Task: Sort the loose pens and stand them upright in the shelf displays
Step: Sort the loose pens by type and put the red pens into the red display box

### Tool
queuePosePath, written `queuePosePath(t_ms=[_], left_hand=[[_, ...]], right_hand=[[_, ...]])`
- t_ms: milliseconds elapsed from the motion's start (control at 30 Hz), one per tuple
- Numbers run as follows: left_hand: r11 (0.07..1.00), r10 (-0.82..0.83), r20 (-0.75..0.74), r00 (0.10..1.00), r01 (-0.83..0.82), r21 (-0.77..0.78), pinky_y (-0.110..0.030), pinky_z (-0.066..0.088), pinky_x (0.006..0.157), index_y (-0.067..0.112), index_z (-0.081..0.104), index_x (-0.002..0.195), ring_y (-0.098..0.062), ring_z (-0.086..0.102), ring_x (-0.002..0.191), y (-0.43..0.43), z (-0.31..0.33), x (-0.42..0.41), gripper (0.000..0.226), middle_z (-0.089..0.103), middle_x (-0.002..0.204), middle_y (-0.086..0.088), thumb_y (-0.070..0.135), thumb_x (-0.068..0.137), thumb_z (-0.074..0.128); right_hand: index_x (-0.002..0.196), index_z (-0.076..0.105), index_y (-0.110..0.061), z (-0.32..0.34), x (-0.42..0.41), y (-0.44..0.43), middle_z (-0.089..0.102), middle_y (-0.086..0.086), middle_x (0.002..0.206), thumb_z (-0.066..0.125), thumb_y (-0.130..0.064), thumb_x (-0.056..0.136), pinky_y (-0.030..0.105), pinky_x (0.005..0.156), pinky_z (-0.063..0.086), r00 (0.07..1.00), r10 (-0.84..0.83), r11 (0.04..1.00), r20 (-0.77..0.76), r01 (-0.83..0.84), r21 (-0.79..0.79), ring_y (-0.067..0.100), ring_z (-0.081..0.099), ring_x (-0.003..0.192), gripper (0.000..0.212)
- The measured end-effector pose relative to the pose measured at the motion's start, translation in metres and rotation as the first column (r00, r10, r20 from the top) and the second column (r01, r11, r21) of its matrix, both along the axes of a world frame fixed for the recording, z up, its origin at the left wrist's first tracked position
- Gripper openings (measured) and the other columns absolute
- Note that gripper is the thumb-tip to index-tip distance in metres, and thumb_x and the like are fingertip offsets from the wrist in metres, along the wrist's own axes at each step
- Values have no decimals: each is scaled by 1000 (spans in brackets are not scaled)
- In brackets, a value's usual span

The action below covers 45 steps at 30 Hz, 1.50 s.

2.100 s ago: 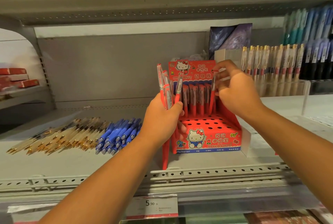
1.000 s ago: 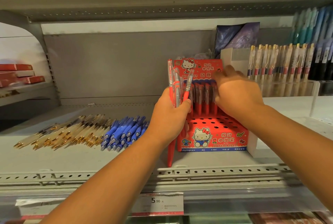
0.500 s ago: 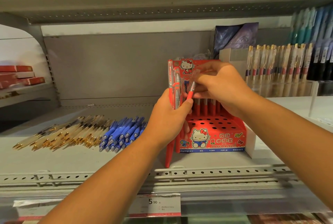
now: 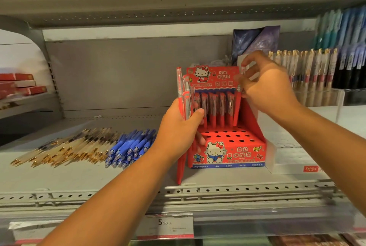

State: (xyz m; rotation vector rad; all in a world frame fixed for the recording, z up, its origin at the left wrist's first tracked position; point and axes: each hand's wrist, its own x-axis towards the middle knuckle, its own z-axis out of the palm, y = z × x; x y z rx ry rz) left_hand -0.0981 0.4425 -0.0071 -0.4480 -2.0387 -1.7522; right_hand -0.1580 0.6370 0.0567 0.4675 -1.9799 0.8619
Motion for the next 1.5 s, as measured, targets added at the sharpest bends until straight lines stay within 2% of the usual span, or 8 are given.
queuePosePath(t_ms=[133,333,500,767,1033,1267,1367,1500], left_hand=[[1000,21,-9,1000,-21,-20,-34,53,40,19,50,102,-22,61,43,-1,0,-1,5,65,84,-8,17,100,53],[999,31,-6,1000,-31,-20,-32,52,40,22,50,100,-22,61,42,-1,1,0,7,64,82,-7,16,99,53],[996,57,-31,998,-59,-60,-36,55,43,23,50,100,-21,60,43,-1,1,-2,6,65,79,-4,17,99,53],[995,81,-69,994,-85,-46,-35,53,40,25,51,97,-21,58,41,-1,2,0,13,66,76,-4,12,98,52],[996,48,-44,998,-44,74,-29,47,38,22,45,105,-23,52,40,2,3,2,22,69,75,-5,2,96,46],[996,38,-61,997,-33,84,-29,47,39,18,49,104,-22,52,41,1,4,2,10,68,73,-3,9,100,48],[997,42,-54,998,-38,72,-28,47,39,10,51,102,-21,55,39,0,3,2,4,66,65,0,13,101,51],[998,3,-61,998,1,69,-31,50,41,14,53,102,-23,59,44,0,2,3,2,68,72,-2,15,101,52]], right_hand=[[108,56,-10,-8,-4,1,60,15,101,70,-15,88,30,68,42,985,-132,971,-108,151,184,31,57,82,25],[110,54,-5,-13,-6,-1,58,19,99,68,-13,89,38,69,48,985,-148,951,-90,166,260,37,58,85,26],[110,54,-4,-9,-7,0,57,21,100,67,-11,89,35,68,43,975,-207,919,-85,224,324,39,58,86,26],[114,53,-7,-16,-7,-2,56,17,86,58,-13,93,36,64,50,926,-375,822,48,308,479,34,56,73,22],[107,58,-8,-7,7,-5,46,11,79,57,-5,90,34,56,41,838,-545,664,15,421,617,30,48,66,17],[95,58,-7,0,8,-5,31,6,61,62,6,80,24,42,26,812,-583,570,-19,426,703,17,31,46,20],[89,46,-13,0,4,-7,37,7,65,62,5,79,31,51,40,802,-589,588,103,337,735,20,37,48,26],[82,45,-13,2,-1,-4,43,8,67,60,3,80,28,50,41,774,-590,660,230,298,690,21,44,51,23]])
